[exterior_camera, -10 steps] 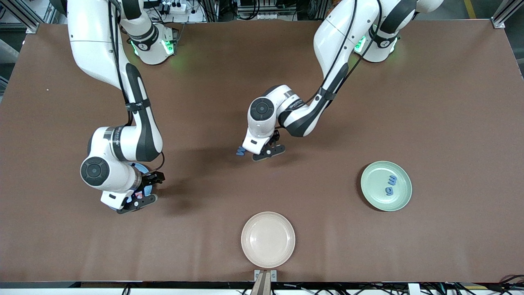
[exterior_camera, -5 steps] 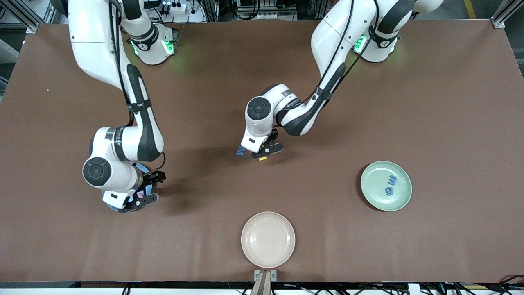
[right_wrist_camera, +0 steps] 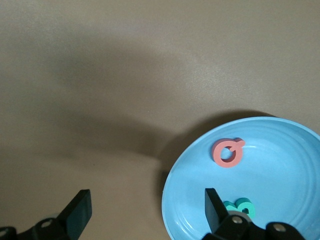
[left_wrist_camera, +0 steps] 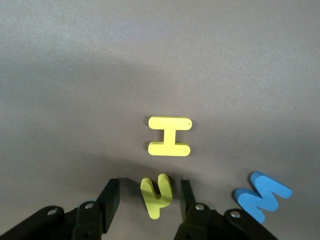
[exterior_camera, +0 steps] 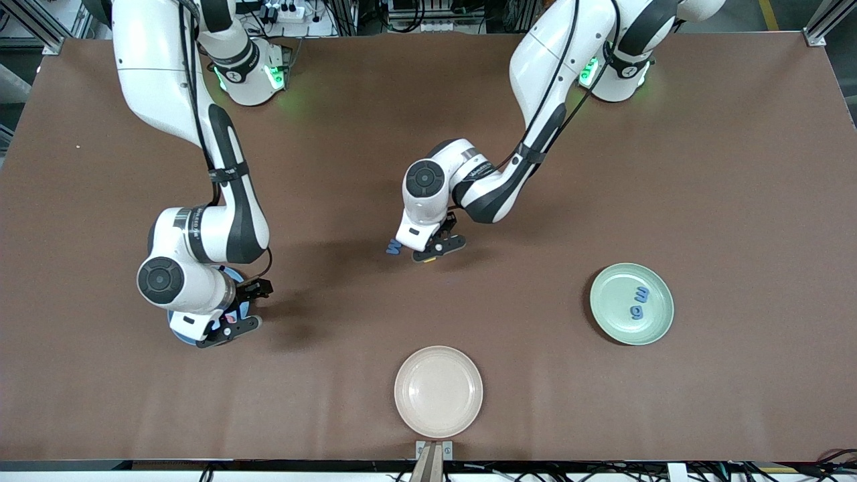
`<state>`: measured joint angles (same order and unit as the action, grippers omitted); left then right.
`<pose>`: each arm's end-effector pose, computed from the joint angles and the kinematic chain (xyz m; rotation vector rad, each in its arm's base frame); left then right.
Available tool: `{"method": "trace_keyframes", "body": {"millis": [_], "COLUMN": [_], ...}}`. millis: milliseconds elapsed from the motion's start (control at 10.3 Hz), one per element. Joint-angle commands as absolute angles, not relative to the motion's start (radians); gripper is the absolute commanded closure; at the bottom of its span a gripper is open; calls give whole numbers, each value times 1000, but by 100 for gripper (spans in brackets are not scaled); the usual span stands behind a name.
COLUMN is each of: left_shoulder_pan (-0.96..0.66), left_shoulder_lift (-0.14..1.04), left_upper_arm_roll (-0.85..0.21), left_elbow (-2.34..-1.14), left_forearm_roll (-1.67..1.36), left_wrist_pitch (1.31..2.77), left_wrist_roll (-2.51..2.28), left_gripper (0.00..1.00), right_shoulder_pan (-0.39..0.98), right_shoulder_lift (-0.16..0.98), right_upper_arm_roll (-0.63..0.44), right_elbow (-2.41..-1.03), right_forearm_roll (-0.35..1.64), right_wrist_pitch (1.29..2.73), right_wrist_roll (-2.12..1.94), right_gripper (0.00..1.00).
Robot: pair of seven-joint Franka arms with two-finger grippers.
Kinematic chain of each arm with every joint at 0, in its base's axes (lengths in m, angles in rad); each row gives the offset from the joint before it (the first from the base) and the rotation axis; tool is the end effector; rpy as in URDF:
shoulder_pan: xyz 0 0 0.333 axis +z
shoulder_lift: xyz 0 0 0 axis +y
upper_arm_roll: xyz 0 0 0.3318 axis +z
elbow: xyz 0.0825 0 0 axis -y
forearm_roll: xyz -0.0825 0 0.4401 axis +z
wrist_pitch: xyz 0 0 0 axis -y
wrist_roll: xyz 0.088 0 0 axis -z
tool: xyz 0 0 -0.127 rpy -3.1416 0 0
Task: Sort uppercase to blue plate, lowercase to green plate
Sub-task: 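Grasp the yellow letter h with the left gripper, then place the yellow h on the green plate while the right gripper grasps H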
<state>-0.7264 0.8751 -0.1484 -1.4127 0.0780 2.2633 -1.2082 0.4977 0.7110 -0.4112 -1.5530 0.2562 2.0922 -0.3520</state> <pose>0.5163 -0.5845 0.1315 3.0819 0.5209 -0.0852 0.7340 0.1153 0.2059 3.0431 0.5746 -0.1739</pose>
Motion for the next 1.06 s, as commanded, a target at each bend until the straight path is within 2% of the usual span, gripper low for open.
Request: {"method": "trace_keyframes", "body": {"millis": [0,193,290,387,677,967], "left_shoulder_pan": [-741,-741,-739,-738,-694,-574], "left_shoulder_lift": [896,896,896,893,804,680], "left_upper_arm_roll": [-135,-135,-135,-135,-132,-143], "left_elbow": [-1382,-1381,-1381,-1381,-1384,-1393], "left_forearm_roll": [72,72,72,72,81,58], "left_wrist_pitch": [2243,2243,2243,2243,2143,2045], "left_wrist_roll": [-1224,-1224,-1223,-1221,-1181,-986], "left_gripper": [67,73,88,100,100,100], "right_shoulder_pan": [506,509,509,509,526,543], "right_shoulder_lift": [703,703,703,703,703,713], "right_upper_arm_roll": [-410,-410,-410,-410,-399,-306], "right_elbow": [-1559,-1560,-1559,-1559,-1554,-1513], "right_forearm_roll": [278,278,278,278,282,301], "right_wrist_pitch": [2088,2088,2088,2088,2094,2100], "right_wrist_roll": [-348,-347,-348,-348,-315,-59], "right_gripper": [0,0,0,0,0,0]}}
